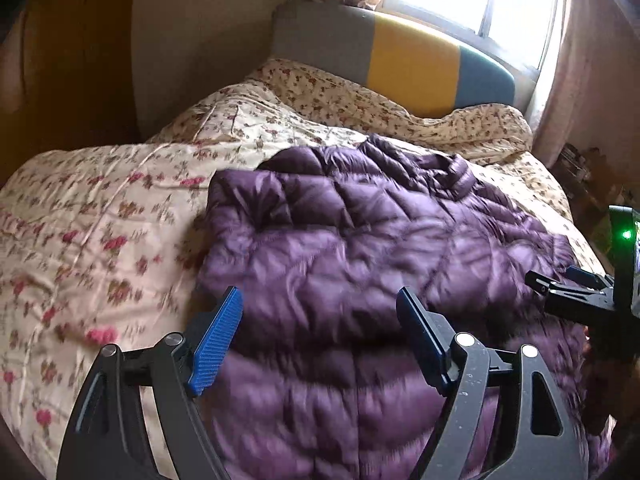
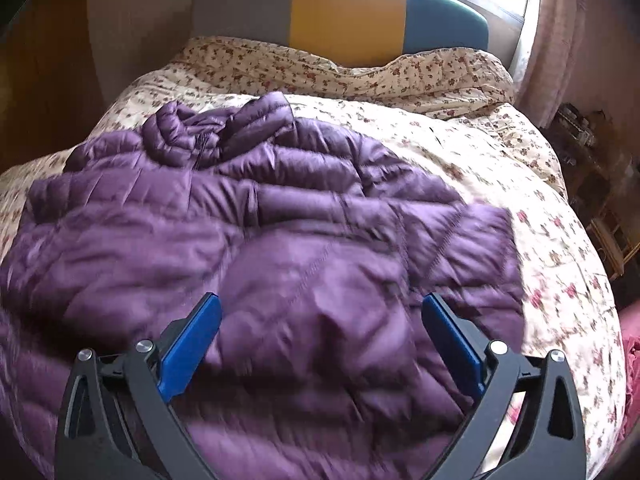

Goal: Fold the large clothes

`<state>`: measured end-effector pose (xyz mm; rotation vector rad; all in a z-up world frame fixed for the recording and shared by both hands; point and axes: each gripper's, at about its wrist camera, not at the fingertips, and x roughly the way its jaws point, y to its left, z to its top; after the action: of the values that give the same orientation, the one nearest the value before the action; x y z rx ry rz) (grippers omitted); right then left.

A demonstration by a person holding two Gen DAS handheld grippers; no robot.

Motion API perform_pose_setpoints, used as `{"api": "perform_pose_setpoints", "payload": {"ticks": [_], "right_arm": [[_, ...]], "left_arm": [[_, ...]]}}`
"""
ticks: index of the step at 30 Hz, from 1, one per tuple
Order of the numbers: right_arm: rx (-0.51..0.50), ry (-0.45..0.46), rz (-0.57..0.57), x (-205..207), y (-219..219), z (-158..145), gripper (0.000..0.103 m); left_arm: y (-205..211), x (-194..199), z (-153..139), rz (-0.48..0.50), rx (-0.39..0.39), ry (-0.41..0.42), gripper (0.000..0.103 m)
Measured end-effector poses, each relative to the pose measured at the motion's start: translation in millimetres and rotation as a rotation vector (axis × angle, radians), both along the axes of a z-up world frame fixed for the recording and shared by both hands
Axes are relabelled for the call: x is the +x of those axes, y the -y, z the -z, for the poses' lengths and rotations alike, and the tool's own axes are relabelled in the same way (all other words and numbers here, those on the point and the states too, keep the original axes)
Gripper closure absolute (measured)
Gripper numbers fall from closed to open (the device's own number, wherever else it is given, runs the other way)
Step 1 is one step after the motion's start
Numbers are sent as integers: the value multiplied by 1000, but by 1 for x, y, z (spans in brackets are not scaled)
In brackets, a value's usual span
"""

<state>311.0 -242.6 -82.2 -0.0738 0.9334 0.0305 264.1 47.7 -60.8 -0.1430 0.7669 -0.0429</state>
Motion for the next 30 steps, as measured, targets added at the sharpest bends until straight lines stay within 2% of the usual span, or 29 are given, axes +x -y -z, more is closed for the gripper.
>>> {"api": "perform_pose_setpoints", "payload": {"ticks": [2,6,9,18,30], "right_arm": [[-8,-32,-4,-16,8,3,3],[-67,-71,-9,-47,20,11,3],[-70,-93,3,-67,34,18,3],[-56,-124,8,-130,59,23,3],[-27,-150,-47,-186,65,20,4]], "left_arm": [[0,-15,2,10,-15,-5,25],[0,-45,6,23,-4,-8,25],[-3,-64,11,33,7,-14,25],[-15,-115,20,39,18,-25,25],[-32,-165,37,41,10,-64,25]]}}
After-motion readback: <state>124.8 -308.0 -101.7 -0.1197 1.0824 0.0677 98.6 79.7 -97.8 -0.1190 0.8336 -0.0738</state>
